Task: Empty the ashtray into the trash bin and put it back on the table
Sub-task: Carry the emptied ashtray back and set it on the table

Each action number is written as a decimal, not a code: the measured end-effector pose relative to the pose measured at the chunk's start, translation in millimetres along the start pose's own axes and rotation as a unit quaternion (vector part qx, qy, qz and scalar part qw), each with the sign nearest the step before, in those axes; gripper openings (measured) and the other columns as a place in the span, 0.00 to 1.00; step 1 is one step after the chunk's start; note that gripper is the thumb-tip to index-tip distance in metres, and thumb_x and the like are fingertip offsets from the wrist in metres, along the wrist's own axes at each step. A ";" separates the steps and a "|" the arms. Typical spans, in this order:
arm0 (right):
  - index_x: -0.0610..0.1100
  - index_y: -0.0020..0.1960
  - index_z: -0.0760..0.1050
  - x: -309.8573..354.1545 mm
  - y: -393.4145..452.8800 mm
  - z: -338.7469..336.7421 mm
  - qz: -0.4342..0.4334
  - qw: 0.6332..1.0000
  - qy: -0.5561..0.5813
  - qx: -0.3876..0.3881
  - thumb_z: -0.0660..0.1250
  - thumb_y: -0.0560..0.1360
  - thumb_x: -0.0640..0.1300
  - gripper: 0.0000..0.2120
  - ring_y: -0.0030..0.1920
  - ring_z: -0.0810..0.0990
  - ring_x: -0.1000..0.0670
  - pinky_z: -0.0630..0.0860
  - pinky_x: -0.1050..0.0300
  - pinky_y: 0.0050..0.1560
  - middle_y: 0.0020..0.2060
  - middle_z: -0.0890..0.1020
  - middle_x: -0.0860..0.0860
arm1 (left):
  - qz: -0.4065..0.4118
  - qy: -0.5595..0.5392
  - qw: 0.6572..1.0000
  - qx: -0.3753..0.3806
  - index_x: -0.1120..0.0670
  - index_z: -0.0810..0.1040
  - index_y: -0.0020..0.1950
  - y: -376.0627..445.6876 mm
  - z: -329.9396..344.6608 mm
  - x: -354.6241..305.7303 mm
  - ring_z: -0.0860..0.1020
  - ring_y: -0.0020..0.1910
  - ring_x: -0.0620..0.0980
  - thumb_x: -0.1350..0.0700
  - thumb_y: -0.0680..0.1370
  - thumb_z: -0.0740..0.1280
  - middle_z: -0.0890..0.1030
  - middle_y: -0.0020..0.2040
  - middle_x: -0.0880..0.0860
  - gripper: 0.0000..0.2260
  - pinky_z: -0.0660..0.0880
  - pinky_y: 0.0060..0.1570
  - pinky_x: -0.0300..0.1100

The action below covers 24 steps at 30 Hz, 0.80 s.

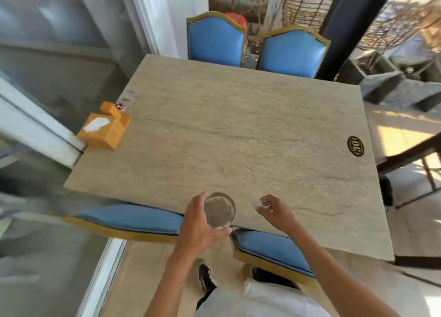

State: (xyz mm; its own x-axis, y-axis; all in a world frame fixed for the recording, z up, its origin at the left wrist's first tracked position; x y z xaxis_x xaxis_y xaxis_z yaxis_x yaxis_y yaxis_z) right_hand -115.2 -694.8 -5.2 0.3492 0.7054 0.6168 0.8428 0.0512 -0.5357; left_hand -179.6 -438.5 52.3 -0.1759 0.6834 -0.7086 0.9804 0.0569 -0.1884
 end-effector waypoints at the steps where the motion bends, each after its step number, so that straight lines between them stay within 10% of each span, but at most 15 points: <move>1: 0.41 0.68 0.75 3.8 3.6 7.2 0.005 1.000 -0.017 -0.008 0.72 0.78 0.49 0.23 0.57 0.82 0.45 0.74 0.55 0.54 0.59 0.81 0.45 | 0.007 0.009 1.000 0.013 0.48 0.61 0.76 8.7 -4.2 5.6 0.68 0.68 0.46 0.36 0.59 0.80 0.69 0.70 0.46 0.52 0.68 0.64 0.38; 24: 0.52 0.84 0.48 32.9 148.3 38.0 0.075 0.980 -0.184 -0.017 0.81 0.68 0.51 0.56 0.84 0.41 0.40 0.57 0.38 0.80 0.84 0.44 0.45 | -0.013 0.134 0.984 0.117 0.55 0.63 0.74 215.2 56.5 31.0 0.70 0.65 0.55 0.40 0.61 0.79 0.71 0.68 0.53 0.48 0.70 0.62 0.45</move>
State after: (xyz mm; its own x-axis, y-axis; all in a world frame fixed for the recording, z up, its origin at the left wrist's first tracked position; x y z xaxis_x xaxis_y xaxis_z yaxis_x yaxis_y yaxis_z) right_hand 5.8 -637.1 -86.3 0.3037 0.9108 0.2795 0.8084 -0.0911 -0.5815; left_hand 20.9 -446.1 -48.7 -0.1400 0.8528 -0.5031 0.9232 -0.0712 -0.3777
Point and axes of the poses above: each hand's wrist, its own y-axis towards the middle knuckle, its own z-axis out of the palm, x = y × z, the point moved 2 cm from there along y, towards the middle knuckle
